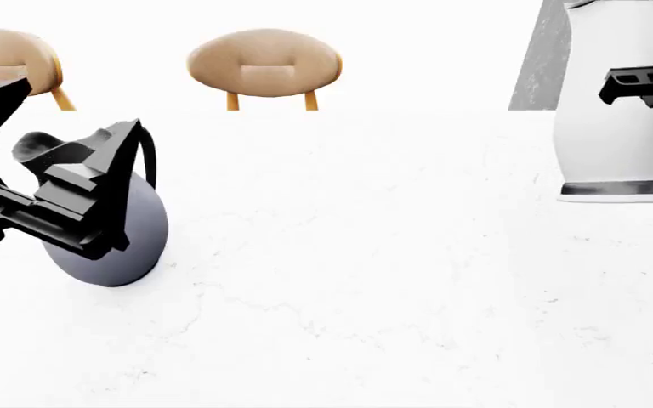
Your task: Pick the pitcher and pitcher and place them in the sink. Then turn on the water.
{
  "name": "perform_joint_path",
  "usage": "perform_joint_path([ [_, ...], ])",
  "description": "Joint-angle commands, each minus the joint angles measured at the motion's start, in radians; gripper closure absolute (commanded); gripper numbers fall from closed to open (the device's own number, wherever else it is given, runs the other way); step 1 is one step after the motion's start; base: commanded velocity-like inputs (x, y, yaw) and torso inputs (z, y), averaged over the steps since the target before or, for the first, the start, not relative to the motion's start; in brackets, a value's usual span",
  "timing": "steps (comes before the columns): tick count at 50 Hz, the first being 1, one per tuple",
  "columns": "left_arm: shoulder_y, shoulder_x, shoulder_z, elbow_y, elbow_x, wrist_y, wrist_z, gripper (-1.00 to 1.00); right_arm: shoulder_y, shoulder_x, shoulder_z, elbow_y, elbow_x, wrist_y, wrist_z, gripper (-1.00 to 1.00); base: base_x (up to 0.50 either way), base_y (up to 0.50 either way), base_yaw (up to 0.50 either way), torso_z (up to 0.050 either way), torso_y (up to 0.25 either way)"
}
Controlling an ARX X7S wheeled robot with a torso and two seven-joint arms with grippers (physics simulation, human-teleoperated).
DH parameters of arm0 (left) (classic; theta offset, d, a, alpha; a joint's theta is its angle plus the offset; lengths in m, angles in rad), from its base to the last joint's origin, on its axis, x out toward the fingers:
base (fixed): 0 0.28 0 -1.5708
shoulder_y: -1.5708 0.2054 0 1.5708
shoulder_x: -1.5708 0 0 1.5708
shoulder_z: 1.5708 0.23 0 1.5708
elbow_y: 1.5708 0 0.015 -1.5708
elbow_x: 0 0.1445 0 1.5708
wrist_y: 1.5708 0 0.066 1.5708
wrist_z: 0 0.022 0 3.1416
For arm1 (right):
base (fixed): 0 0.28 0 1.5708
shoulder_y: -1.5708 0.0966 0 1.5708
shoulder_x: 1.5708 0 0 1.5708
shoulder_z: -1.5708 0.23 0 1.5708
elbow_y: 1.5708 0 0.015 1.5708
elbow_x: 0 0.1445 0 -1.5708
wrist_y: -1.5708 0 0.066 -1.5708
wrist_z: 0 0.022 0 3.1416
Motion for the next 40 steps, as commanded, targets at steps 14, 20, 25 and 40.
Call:
perform_joint_path([
  [14,0.143,0.008,-0.070,0.015,0.038,0.020,-0.002,-1.00,0.029,0.000,0.035,-0.017,-0.014,-0.006,0.011,1.00,0.00,0.00,0.00,0.001,0.001],
  [20,0.156,0.006,-0.078,0.010,0.044,0.023,-0.006,-1.00,0.028,-0.003,0.035,-0.015,-0.013,-0.009,0.012,1.00,0.00,0.00,0.00,0.000,0.002],
  [25,0.184,0.010,-0.091,0.012,0.068,0.026,0.007,-1.00,0.017,-0.003,0.039,-0.015,-0.013,-0.016,0.009,1.00,0.00,0.00,0.00,0.000,0.002],
  [40,0.229,0.026,-0.093,0.003,0.134,0.037,0.020,-1.00,0.011,-0.002,0.041,-0.018,-0.010,-0.019,0.012,1.00,0.00,0.00,0.00,0.001,0.001],
])
